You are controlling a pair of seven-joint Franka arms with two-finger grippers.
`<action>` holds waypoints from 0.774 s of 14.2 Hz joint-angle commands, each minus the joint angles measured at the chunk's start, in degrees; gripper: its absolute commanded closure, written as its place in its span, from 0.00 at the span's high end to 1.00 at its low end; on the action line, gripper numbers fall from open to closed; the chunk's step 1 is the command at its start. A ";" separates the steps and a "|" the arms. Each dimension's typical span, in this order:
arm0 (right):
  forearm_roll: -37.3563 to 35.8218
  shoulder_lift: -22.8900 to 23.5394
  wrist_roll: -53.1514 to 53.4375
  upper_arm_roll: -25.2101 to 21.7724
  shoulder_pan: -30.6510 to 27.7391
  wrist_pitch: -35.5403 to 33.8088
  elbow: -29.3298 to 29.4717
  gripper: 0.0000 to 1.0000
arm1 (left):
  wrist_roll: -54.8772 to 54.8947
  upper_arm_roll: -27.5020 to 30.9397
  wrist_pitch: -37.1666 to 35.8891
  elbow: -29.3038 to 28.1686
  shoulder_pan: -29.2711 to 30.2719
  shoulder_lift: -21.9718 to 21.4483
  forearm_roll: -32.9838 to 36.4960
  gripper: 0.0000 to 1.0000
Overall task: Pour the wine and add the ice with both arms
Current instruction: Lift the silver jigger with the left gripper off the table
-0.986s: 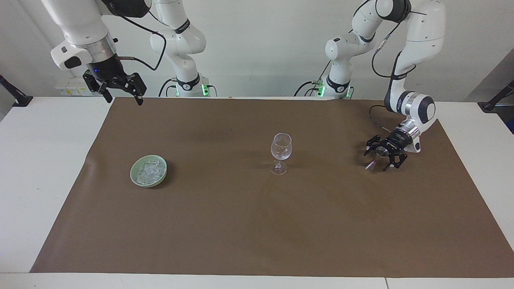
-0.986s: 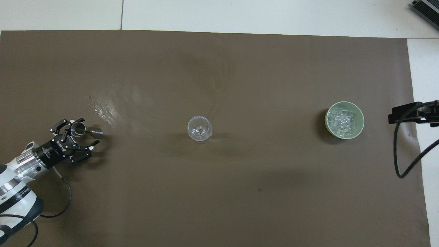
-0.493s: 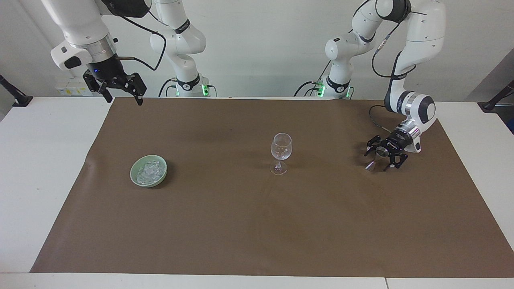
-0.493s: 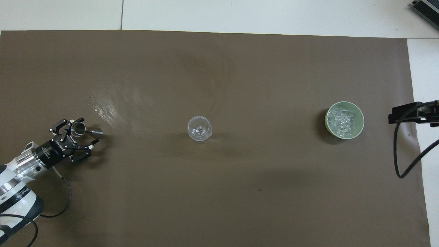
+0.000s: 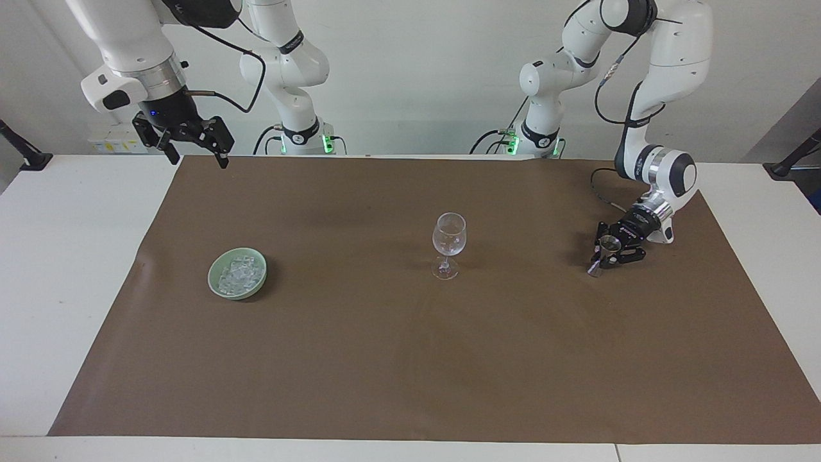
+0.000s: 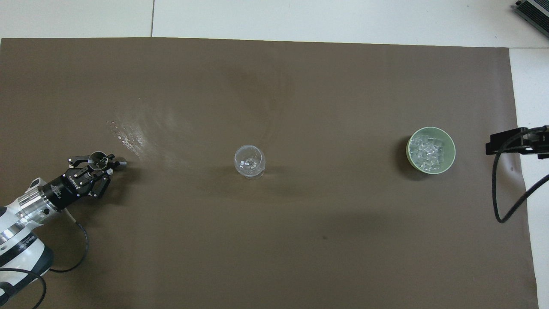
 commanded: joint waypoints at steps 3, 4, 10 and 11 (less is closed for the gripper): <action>0.10 -1.13 -1.36 0.15 -0.24 -0.37 -1.09 1.00 | 0.10 0.31 -0.88 -0.66 0.48 -0.22 -1.22 0.00; 0.10 -1.13 -1.36 0.15 -0.24 -0.37 -1.09 1.00 | -0.16 0.31 -0.88 -0.66 0.57 -0.13 -1.22 0.00; 0.19 -1.13 -1.36 0.15 -0.24 -0.37 -1.09 1.00 | -1.83 0.31 -1.05 -0.57 0.74 -0.22 -1.31 0.00; 0.19 -1.13 -1.36 0.15 -0.24 -0.37 -1.09 1.00 | -1.92 0.31 -1.58 -0.57 0.74 -0.22 -1.31 0.00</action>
